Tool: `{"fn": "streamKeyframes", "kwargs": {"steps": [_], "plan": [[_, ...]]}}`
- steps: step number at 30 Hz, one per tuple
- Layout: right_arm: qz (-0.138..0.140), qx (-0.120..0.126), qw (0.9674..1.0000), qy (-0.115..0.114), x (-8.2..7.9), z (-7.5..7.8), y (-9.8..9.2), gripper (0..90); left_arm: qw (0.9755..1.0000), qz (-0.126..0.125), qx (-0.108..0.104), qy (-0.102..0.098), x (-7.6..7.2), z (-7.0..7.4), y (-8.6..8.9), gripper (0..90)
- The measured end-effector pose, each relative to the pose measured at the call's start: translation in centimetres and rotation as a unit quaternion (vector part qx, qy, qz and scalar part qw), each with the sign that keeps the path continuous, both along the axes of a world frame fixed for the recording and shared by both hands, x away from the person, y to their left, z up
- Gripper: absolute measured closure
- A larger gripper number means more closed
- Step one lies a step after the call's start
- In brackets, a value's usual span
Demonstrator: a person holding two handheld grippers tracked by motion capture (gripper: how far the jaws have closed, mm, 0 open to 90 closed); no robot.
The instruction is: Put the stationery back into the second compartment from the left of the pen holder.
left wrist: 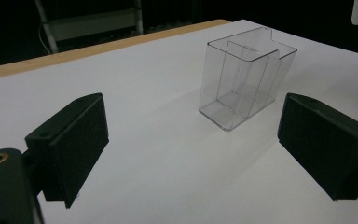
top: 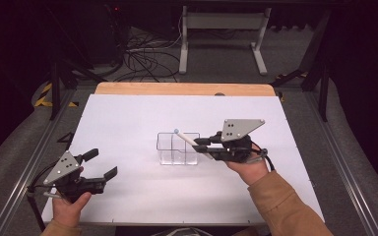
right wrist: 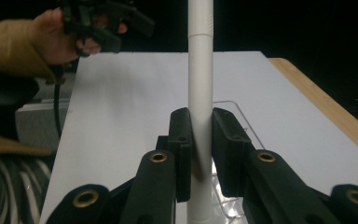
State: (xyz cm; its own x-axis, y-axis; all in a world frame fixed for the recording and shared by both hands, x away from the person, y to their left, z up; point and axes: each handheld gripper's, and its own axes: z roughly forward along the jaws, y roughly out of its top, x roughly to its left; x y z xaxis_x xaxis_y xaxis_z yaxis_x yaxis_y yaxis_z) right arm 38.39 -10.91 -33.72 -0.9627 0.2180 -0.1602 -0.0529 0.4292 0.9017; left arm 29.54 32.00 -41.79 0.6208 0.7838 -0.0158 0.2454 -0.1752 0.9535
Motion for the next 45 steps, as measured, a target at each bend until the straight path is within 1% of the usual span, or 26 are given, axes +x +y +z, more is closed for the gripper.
{"fn": "streamKeyframes", "kwargs": {"steps": [3, 5, 8, 10, 12, 13, 15, 19, 21, 23, 29, 35, 38, 42, 45], "plan": [[-0.02, 0.031, 0.9993, -0.001, 0.0, 0.0, 0.1, 78.9, 1.0, 0.0, 0.0, 0.0, 0.0, 0.0, 0.0, 9.5], [-0.033, 0.047, 0.9984, 0.0, 0.0, -0.1, 0.3, 78.9, 1.0, -0.001, -0.002, 0.001, 0.0, 0.0, 0.0, 9.4], [-0.045, 0.062, 0.9971, -0.005, 0.0, -0.2, 0.8, 78.9, 1.0, -0.003, -0.003, 0.0, 0.1, 0.0, -0.1, 9.5], [-0.048, 0.074, 0.9961, -0.008, 0.0, -0.2, 1.2, 78.9, 1.0, -0.003, -0.004, 0.002, 0.1, -0.1, -0.1, 9.5], [-0.055, 0.08, 0.9952, -0.012, -0.1, -0.3, 1.5, 78.9, 1.0, -0.003, -0.004, 0.002, 0.0, -0.1, -0.1, 9.4], [-0.066, 0.082, 0.9942, -0.02, -0.2, -0.3, 1.8, 78.8, 1.0, -0.003, -0.004, 0.001, 0.1, -0.1, -0.1, 9.4], [-0.078, 0.087, 0.9928, -0.025, -0.3, -0.3, 2.2, 78.9, 1.0, -0.003, -0.002, 0.001, 0.1, -0.1, -0.1, 9.4], [-0.097, 0.101, 0.99, -0.017, -0.1, -0.3, 2.8, 78.9, 1.0, -0.003, -0.002, 0.0, 0.0, 0.0, -0.1, 9.4], [-0.113, 0.11, 0.9873, -0.02, -0.1, -0.4, 3.0, 78.9, 1.0, -0.003, -0.001, 0.0, 0.0, 0.0, -0.1, 9.5], [-0.128, 0.121, 0.984, -0.03, -0.1, -0.6, 3.3, 78.9, 1.0, -0.003, -0.002, -0.001, 0.1, -0.1, -0.1, 9.5], [-0.137, 0.131, 0.9814, -0.034, 0.5, -1.1, 4.3, 78.9, 1.0, -0.004, -0.003, 0.0, 0.1, -0.1, -0.2, 9.5], [-0.157, 0.145, 0.9767, -0.021, 1.5, -2.0, 5.3, 78.9, 1.0, -0.005, -0.003, 0.001, 0.1, -0.1, -0.1, 9.5], [-0.162, 0.153, 0.9748, -0.013, 1.9, -2.4, 5.6, 78.9, 1.0, -0.004, -0.004, 0.002, 0.1, -0.1, -0.1, 9.5], [-0.173, 0.155, 0.9726, -0.008, 2.3, -2.9, 6.0, 78.9, 1.0, -0.004, -0.003, 0.001, 0.1, -0.1, -0.1, 9.5], [-0.177, 0.153, 0.9721, -0.01, 2.4, -3.2, 6.4, 78.8, 1.0, -0.004, -0.002, 0.002, 0.1, -0.1, -0.1, 9.5]]}}
